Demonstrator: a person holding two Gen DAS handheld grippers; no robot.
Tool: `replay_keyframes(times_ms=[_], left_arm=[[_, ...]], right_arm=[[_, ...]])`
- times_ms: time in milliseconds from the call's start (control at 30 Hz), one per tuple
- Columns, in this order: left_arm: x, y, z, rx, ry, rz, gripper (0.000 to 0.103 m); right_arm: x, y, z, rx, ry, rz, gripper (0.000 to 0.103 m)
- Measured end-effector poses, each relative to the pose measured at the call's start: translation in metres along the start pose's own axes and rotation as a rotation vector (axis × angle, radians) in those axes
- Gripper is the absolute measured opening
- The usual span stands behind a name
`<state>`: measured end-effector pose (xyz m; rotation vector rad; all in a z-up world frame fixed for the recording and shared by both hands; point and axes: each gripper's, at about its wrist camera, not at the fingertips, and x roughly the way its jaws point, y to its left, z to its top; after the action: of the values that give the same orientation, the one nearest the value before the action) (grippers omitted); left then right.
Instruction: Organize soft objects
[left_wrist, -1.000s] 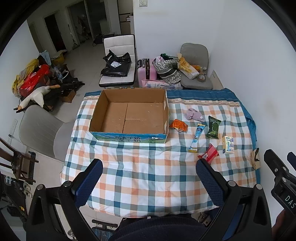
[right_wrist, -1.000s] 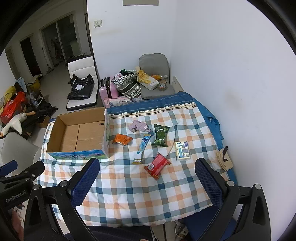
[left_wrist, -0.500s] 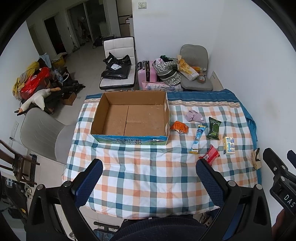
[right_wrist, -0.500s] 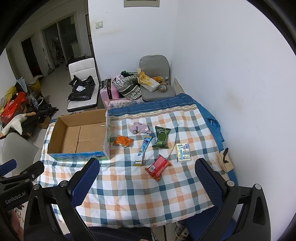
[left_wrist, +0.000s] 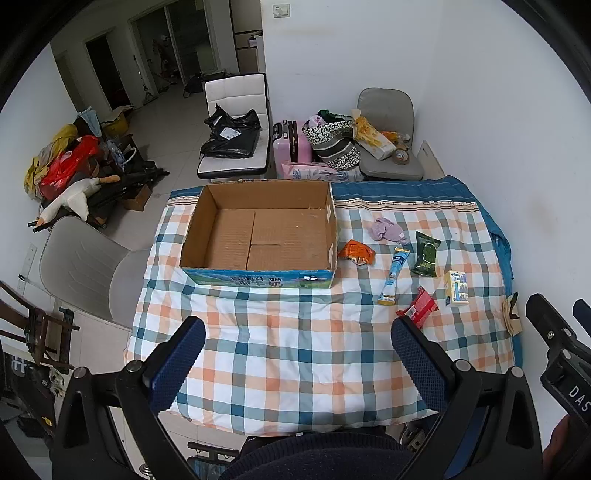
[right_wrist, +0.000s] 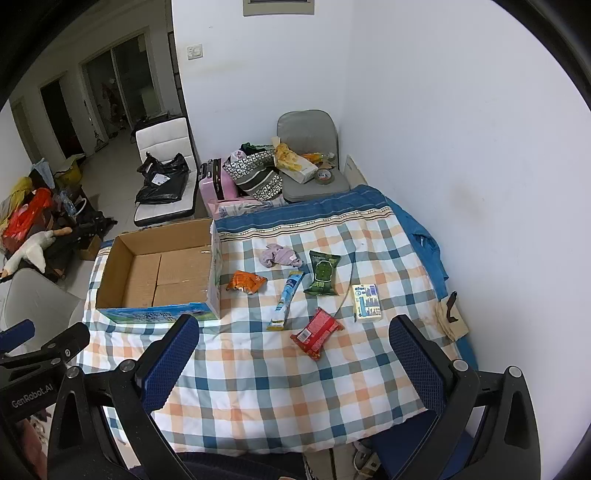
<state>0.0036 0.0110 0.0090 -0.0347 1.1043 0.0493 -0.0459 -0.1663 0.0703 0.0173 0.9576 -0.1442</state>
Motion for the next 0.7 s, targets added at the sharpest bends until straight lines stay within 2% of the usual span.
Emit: replay_keyframes(times_ms=[700], left_arm=[[-0.0051, 0.0029, 0.0035, 0.000, -0.003, -0.001, 0.103]], right_arm=[[-0.0019, -0.0045, -0.0015, 0.000, -0.011, -0.003, 0.103]])
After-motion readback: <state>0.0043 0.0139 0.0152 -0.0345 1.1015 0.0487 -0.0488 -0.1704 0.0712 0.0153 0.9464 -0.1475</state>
